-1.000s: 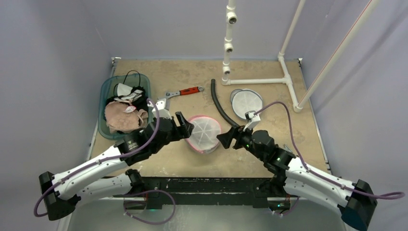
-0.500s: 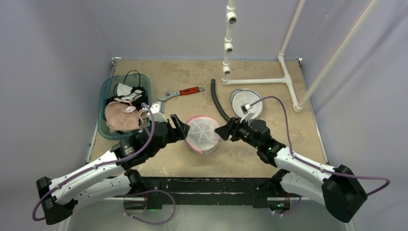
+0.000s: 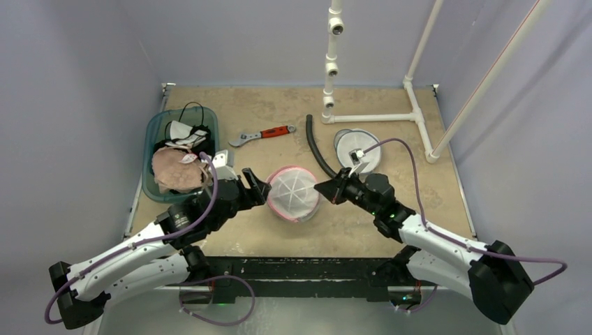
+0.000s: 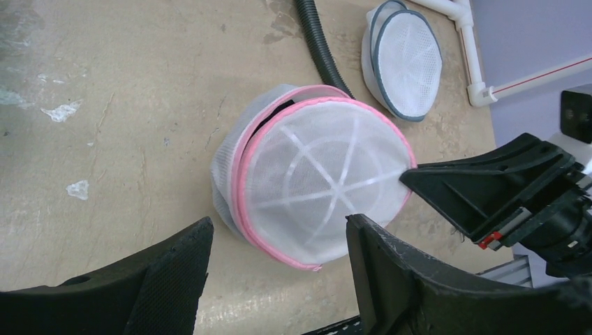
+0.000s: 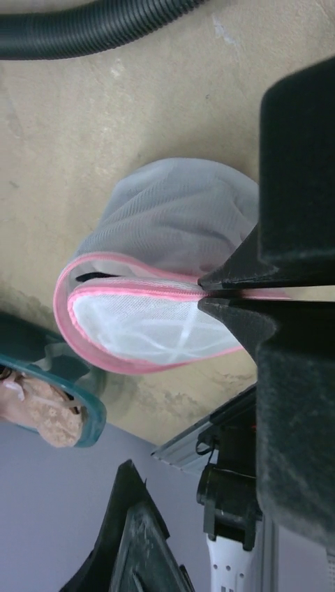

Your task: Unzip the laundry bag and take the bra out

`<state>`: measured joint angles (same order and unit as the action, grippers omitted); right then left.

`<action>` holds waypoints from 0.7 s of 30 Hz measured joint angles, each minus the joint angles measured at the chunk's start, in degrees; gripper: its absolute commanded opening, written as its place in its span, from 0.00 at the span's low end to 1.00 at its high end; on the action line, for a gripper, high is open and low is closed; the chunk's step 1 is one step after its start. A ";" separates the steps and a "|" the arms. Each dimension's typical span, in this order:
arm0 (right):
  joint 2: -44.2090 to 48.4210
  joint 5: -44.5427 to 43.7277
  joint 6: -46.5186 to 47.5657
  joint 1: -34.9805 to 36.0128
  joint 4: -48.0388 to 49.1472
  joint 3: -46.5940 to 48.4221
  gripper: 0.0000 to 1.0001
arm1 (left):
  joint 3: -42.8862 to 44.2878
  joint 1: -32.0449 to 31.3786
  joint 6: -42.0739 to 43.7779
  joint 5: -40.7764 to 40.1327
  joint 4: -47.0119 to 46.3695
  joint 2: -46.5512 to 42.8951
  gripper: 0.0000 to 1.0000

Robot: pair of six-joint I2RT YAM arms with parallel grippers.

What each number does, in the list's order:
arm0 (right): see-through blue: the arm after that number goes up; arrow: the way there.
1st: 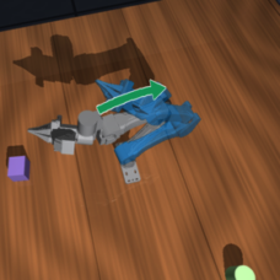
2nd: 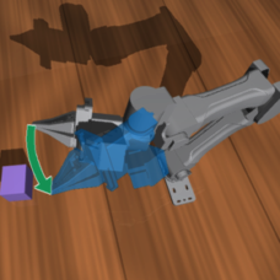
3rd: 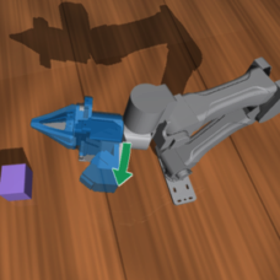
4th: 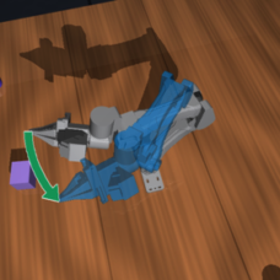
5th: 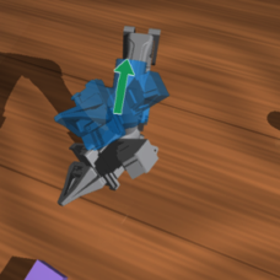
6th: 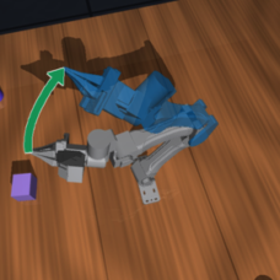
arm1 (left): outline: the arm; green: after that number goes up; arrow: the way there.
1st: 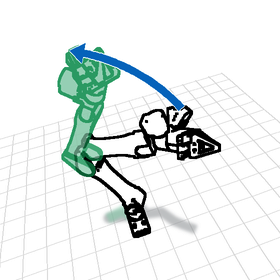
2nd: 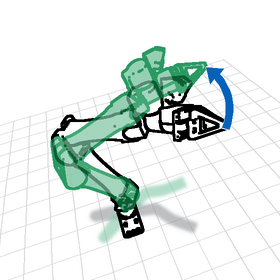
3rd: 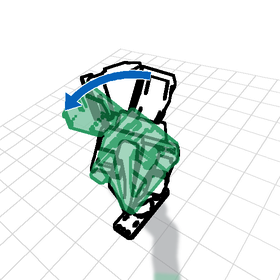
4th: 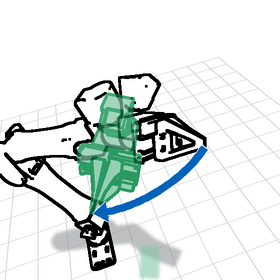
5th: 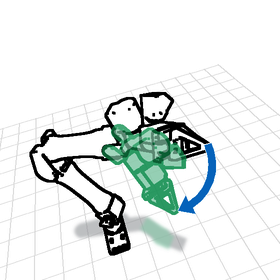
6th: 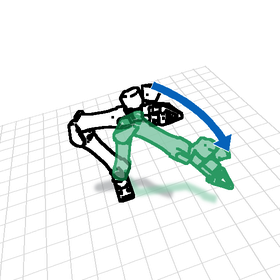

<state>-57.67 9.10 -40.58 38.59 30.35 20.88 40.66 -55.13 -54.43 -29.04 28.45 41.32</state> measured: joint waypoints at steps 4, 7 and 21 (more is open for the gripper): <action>3.39 -0.15 3.13 0.00 -1.36 0.76 0.00 | -0.09 0.00 0.00 -0.22 0.39 -0.04 0.68; 6.73 -0.09 6.40 0.00 -1.90 1.51 0.00 | -0.09 0.00 0.02 -0.61 0.42 -0.11 0.68; 18.05 10.64 19.15 7.82 2.84 0.17 0.00 | -0.07 0.00 0.00 -3.82 1.11 2.03 0.68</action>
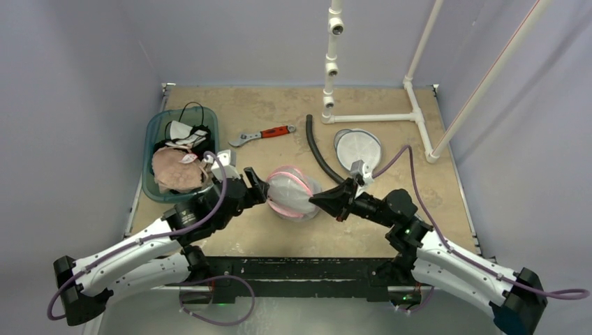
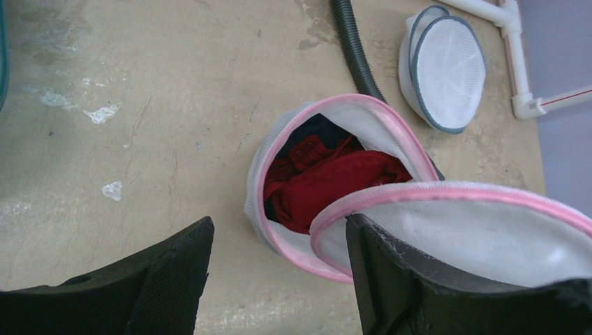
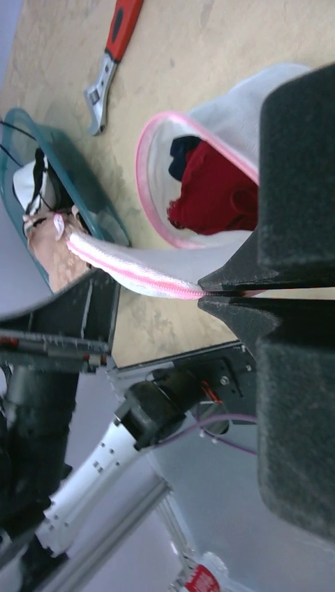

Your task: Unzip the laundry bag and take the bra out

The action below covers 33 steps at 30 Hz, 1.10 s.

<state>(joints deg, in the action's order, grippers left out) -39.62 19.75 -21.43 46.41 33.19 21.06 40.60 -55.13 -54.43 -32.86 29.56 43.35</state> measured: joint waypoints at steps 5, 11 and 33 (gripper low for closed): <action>1.66 3.91 1.01 1.40 0.81 -2.01 0.00 | 0.79 0.00 0.02 -0.70 0.02 3.65 0.68; 5.05 7.37 0.92 1.66 3.26 -4.00 0.12 | 4.20 0.00 1.99 -2.25 -0.37 3.87 0.69; 5.99 -8.83 -5.05 5.29 -9.07 -0.13 0.71 | 9.55 0.02 11.63 -5.01 -2.69 5.55 0.74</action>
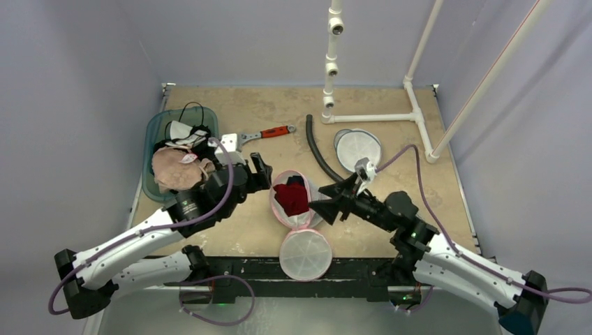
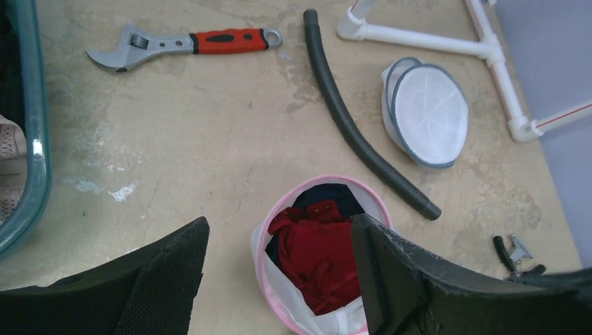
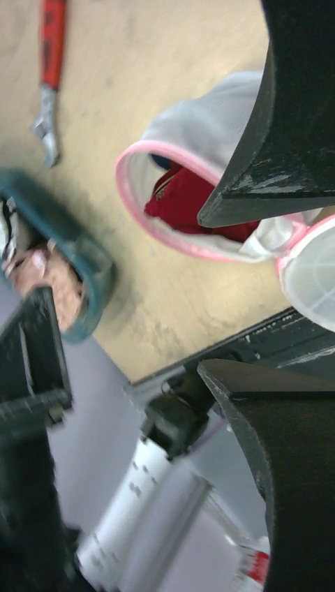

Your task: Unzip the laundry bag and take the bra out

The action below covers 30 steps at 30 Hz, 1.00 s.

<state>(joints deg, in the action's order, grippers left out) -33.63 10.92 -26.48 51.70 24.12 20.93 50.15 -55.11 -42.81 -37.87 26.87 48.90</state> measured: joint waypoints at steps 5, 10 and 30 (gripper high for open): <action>-9.97 -8.26 -8.17 0.00 -7.02 3.30 0.69 | -0.42 0.39 2.14 1.81 -1.27 7.50 0.76; -13.29 -10.21 -13.51 0.00 -9.03 0.59 0.69 | -1.62 5.07 3.72 6.01 -3.85 14.53 0.77; -4.92 -9.94 -19.87 0.00 -12.24 -4.00 0.70 | 0.46 16.37 20.17 32.72 -15.54 24.17 0.84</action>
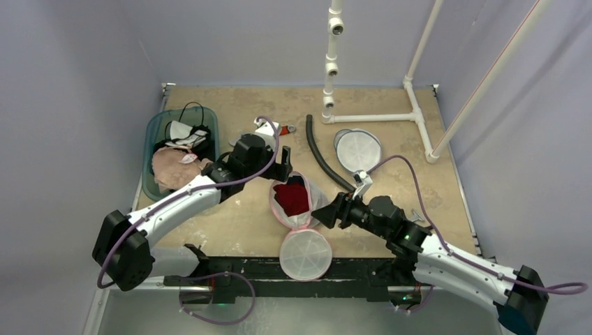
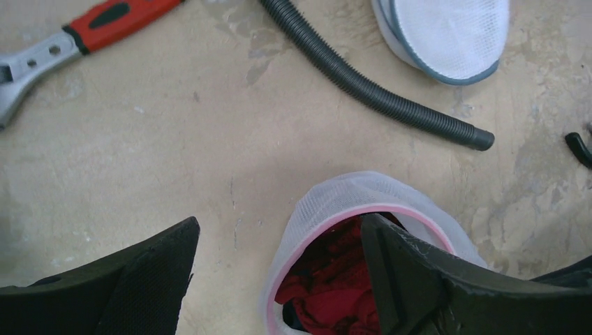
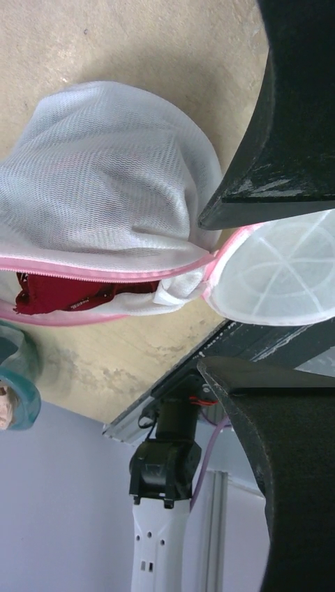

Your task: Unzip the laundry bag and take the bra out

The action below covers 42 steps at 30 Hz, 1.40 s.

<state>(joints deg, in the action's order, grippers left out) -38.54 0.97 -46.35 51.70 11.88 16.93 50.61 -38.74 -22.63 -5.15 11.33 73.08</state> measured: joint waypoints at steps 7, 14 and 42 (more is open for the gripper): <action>6.67 0.04 -0.15 0.00 -2.75 -2.80 0.70 | 3.41 0.07 15.47 8.98 1.90 -1.99 0.78; 7.85 1.29 0.04 0.00 -3.30 -3.15 0.70 | 8.02 0.07 29.40 15.41 6.91 3.34 0.72; 10.84 2.82 0.44 0.00 -5.88 -3.08 0.72 | 11.02 0.04 22.27 11.43 8.20 4.28 0.00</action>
<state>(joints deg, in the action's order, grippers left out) -27.70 3.79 -45.91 51.70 6.00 13.85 61.63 -38.70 -0.36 6.28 19.53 77.36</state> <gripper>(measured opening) 0.709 0.009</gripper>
